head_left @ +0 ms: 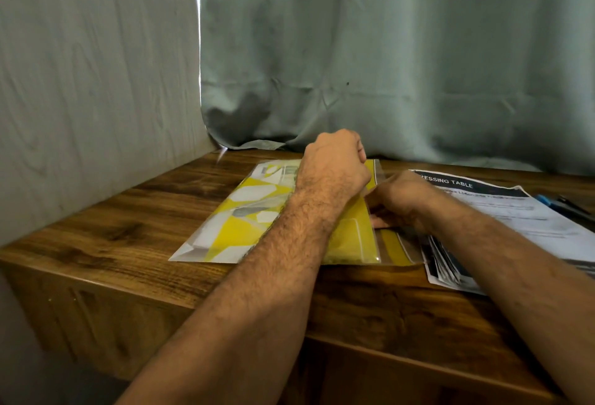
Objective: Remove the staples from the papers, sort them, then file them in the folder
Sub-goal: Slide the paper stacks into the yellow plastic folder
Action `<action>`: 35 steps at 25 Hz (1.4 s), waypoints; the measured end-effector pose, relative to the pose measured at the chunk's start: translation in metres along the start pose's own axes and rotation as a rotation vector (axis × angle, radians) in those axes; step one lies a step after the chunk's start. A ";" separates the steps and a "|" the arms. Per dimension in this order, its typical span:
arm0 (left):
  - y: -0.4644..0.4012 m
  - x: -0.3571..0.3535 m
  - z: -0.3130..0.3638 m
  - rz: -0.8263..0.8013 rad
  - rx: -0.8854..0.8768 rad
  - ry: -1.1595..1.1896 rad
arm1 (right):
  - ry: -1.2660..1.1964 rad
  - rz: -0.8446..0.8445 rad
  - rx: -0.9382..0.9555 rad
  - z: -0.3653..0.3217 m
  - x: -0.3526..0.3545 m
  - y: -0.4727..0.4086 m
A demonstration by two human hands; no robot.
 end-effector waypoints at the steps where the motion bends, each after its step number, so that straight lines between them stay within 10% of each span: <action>1: 0.000 -0.001 0.000 -0.001 0.001 -0.004 | -0.015 -0.005 0.008 0.000 0.000 0.002; 25: 0.010 -0.057 0.013 -0.350 -0.210 0.122 | 0.633 0.358 0.184 0.029 0.168 0.036; 35: -0.054 -0.082 0.055 -0.502 0.273 0.456 | 0.680 0.262 0.144 0.049 0.170 0.017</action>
Point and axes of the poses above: each hand's wrist, its own y-axis away from the middle knuckle, its own x-axis out of the back of the hand, z = x × y, the point moved 1 cm from there along -y, towards the middle knuckle, and after that the axes turned 4 degrees about -z, right-handed, at the moved point
